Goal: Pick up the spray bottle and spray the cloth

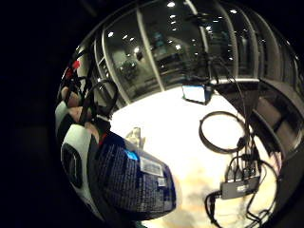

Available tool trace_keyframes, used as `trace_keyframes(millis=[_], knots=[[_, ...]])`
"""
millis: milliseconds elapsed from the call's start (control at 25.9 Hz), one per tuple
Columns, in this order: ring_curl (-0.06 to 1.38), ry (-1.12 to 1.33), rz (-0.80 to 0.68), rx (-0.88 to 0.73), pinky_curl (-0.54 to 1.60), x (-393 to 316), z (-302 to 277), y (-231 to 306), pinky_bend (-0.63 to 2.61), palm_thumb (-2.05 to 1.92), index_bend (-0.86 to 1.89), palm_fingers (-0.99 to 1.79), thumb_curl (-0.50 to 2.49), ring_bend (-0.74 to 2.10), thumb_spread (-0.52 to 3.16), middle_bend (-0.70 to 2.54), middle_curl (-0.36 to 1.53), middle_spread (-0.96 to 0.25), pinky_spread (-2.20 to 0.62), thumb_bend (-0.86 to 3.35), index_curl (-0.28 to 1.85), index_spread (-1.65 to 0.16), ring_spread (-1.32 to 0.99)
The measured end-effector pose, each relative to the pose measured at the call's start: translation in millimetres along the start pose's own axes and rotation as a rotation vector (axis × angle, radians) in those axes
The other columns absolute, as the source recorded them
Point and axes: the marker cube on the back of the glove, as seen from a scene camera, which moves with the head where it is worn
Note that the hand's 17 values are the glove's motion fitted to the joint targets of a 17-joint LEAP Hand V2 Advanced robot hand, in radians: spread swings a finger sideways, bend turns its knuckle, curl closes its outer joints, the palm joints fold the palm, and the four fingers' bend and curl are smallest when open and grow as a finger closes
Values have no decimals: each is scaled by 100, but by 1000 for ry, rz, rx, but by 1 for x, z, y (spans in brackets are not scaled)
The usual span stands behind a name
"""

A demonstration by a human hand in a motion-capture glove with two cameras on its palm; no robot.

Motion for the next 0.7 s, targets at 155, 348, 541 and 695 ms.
trace_keyframes(millis=[155, 348, 541, 695], knots=[[40, 2, -103, -252, 34, -60, -9, -11, 41, 113, 12, 120, 58, 63, 52, 51, 47, -15, -9, -3, 26, -20, -15], [40, 97, -232, -757, 34, -119, 5, -8, 42, 111, 12, 121, 59, 64, 49, 51, 47, -16, -11, -3, 27, -20, -15], [40, 178, -292, -1051, 35, -136, 39, 25, 41, 110, 14, 122, 61, 63, 46, 51, 47, -17, -12, -3, 28, -21, -16], [40, 191, -279, -1160, 35, -127, 61, 53, 40, 109, 15, 123, 62, 62, 43, 50, 48, -17, -12, -3, 30, -22, -16]])
